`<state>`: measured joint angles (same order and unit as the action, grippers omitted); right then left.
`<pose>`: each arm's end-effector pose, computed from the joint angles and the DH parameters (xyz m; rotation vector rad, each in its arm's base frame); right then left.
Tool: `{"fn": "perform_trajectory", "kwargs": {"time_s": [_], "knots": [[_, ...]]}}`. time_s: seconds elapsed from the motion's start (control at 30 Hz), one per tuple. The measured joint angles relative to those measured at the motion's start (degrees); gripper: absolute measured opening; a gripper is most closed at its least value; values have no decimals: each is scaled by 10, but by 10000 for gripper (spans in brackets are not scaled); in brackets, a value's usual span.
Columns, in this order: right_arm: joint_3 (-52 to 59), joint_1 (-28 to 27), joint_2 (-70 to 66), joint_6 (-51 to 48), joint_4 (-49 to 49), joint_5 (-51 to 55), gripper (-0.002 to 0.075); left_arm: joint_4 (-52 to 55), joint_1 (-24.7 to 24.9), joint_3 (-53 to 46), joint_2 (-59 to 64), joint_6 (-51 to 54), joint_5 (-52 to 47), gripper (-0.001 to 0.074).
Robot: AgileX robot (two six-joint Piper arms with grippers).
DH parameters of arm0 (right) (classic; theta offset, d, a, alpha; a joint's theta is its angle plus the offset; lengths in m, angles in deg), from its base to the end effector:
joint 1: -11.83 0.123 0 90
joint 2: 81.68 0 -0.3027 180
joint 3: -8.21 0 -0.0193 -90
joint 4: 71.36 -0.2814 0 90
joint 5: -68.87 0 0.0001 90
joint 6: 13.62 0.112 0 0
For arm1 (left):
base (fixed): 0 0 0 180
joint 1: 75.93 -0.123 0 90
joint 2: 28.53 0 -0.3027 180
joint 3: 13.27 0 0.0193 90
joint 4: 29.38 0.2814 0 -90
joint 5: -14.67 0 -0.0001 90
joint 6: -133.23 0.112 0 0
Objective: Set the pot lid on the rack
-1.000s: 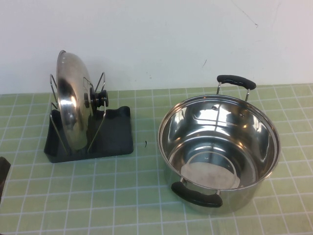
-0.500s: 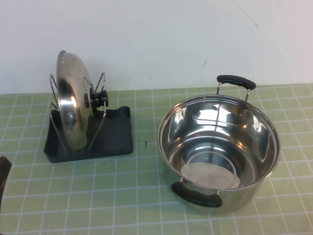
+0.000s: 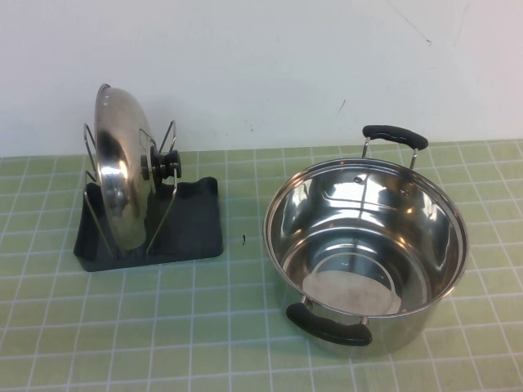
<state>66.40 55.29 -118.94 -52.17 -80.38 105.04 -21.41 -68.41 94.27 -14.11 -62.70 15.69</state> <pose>0.0834 0.0934 0.2251 -1.4317 1.7963 0.2165 0.0976 -0.0131 0.2409 -0.0038 1.5026 -0.2194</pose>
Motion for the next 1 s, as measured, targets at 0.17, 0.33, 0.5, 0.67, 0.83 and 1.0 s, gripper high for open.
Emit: {"fn": "perform_trajectory", "kwargs": {"time_s": [0.17,0.33,0.5,0.67,0.83,1.0], "knots": [[0,0,0,0,0,0,-1,-35,-8,-36,-64,8,-87,-1],[0,0,0,2,0,0,-1,-69,-10,-64,-76,16,-157,-1],[0,0,0,2,0,1,-1,-85,-13,-63,-77,60,-190,-1],[0,0,0,3,0,1,-1,-87,-13,-62,-78,76,-190,-1],[0,0,0,3,0,2,-1,-88,-20,-62,-78,94,-192,-1],[0,0,0,3,0,2,-1,-88,-45,-62,-78,104,-192,-1]]}}
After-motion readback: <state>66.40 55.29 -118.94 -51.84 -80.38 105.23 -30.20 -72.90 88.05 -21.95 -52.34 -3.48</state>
